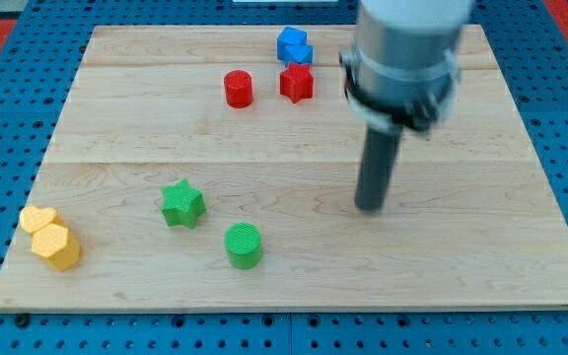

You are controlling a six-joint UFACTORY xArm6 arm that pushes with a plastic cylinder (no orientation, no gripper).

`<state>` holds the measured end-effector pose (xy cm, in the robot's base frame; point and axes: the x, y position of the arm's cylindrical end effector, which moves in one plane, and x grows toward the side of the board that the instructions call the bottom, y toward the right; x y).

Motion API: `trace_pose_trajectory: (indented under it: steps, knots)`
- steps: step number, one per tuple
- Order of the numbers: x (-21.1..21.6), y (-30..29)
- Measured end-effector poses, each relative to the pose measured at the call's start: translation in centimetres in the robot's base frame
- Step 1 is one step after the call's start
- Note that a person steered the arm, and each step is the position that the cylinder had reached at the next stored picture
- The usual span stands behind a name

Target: Push the green circle closer to the top left of the board

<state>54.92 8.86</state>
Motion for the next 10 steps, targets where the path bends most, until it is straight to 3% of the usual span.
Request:
trace_pose_trajectory:
  steps: [1,2,3,4,5,6,7,8,10]
  knots:
    - [6.7,-2.4]
    - [3.4,-10.3]
    - [1.5,-14.3]
    - [1.0,-14.3]
    - [3.9,-16.2]
    - [2.7,-18.9]
    - [-0.4,-14.3]
    - [-5.0,-14.4]
    - [-3.7,-17.1]
